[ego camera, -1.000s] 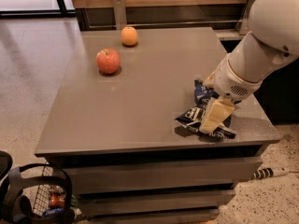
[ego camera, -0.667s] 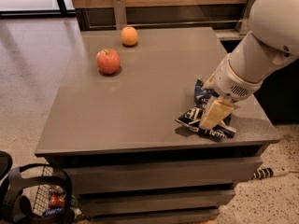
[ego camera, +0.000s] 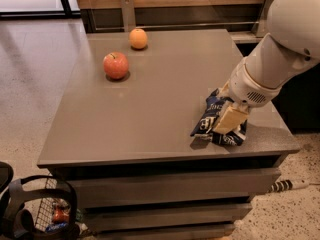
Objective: Move blue chip bag near orange
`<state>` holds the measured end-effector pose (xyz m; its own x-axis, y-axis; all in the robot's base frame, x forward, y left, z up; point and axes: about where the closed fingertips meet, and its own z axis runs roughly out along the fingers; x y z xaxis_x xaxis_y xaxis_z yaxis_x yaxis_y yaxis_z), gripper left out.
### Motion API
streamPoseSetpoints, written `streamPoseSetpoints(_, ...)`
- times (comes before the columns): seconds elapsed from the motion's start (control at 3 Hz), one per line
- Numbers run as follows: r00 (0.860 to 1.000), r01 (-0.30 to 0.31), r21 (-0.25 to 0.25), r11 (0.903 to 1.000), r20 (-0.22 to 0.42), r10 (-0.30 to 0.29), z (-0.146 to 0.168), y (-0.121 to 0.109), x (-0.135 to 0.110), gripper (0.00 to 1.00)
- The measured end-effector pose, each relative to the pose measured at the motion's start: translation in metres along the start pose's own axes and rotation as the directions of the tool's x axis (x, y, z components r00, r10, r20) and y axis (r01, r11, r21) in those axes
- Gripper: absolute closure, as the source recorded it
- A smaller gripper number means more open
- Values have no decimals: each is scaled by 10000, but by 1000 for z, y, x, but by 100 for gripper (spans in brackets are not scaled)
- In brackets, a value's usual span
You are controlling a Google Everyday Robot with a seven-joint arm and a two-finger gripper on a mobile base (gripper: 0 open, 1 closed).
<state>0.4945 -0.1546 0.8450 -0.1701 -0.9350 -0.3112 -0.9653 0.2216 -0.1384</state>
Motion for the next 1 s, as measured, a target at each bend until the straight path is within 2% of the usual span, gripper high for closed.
streamPoseSetpoints(0.33, 10000, 12, 0, 10000, -5, -12, 0, 0, 0, 100)
streamPoseSetpoints(0.67, 10000, 13, 0, 10000, -5, -13, 0, 0, 0, 100)
streamPoseSetpoints(1.0, 9993, 349, 436, 9984, -173, -342, -17, -21, -7, 100)
